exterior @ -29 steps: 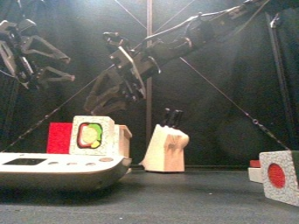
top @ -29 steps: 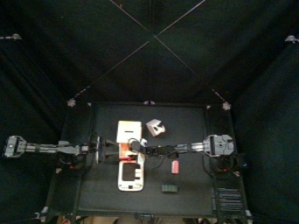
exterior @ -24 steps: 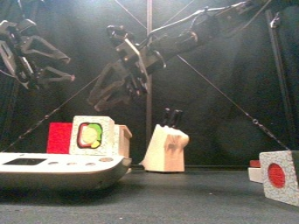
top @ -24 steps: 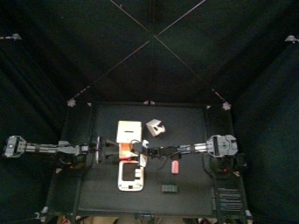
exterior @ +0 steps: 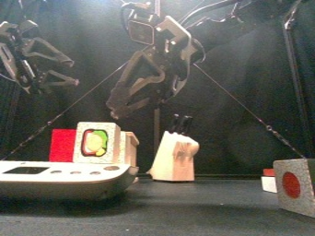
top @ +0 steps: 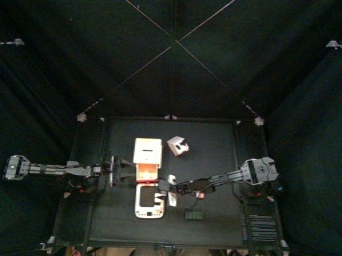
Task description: Grab white sushi piece from stove
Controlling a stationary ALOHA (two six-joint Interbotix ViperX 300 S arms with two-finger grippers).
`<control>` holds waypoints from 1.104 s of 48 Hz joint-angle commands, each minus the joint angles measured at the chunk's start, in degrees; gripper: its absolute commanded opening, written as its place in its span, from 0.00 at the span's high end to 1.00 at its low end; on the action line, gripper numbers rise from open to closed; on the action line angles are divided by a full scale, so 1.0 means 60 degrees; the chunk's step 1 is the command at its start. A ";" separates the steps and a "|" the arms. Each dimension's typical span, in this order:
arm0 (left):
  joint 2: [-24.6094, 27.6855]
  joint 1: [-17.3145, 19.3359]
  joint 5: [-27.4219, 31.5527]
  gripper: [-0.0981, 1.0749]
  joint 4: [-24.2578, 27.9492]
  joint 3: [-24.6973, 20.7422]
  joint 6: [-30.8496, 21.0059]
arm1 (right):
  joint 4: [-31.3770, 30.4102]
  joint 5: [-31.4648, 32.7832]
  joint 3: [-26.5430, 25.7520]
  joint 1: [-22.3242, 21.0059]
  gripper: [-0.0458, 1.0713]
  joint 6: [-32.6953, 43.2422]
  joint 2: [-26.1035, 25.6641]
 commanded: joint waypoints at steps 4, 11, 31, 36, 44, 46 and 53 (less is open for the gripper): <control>0.0015 0.0029 -0.0088 0.16 -0.0015 -0.0103 -0.0015 | 0.0103 -0.0073 -0.0103 -0.0029 0.26 -0.0015 -0.0278; 0.0029 0.0029 -0.0088 0.16 -0.0015 -0.0088 -0.0015 | 0.0161 -0.0073 -0.0103 -0.0044 0.26 -0.0015 -0.0161; 0.0015 0.0029 -0.0088 0.16 -0.0015 -0.0073 -0.0015 | 0.0264 -0.0088 -0.0132 -0.0015 0.26 -0.0015 0.0132; 0.0015 0.0029 -0.0073 0.16 -0.0015 -0.0073 -0.0015 | 0.0278 -0.0088 -0.0132 -0.0029 0.26 0.0000 0.0190; 0.0015 0.0044 -0.0088 0.16 -0.0015 -0.0073 -0.0015 | 0.0278 -0.0073 -0.0190 -0.0015 0.26 0.0000 0.0322; 0.0029 0.0044 -0.0088 0.16 -0.0015 -0.0073 -0.0015 | 0.0278 -0.0073 -0.0190 -0.0015 0.26 0.0000 0.0337; 0.0029 0.0044 -0.0073 0.16 -0.0015 -0.0073 -0.0015 | 0.0278 -0.0029 -0.0190 -0.0029 0.26 0.0000 0.0381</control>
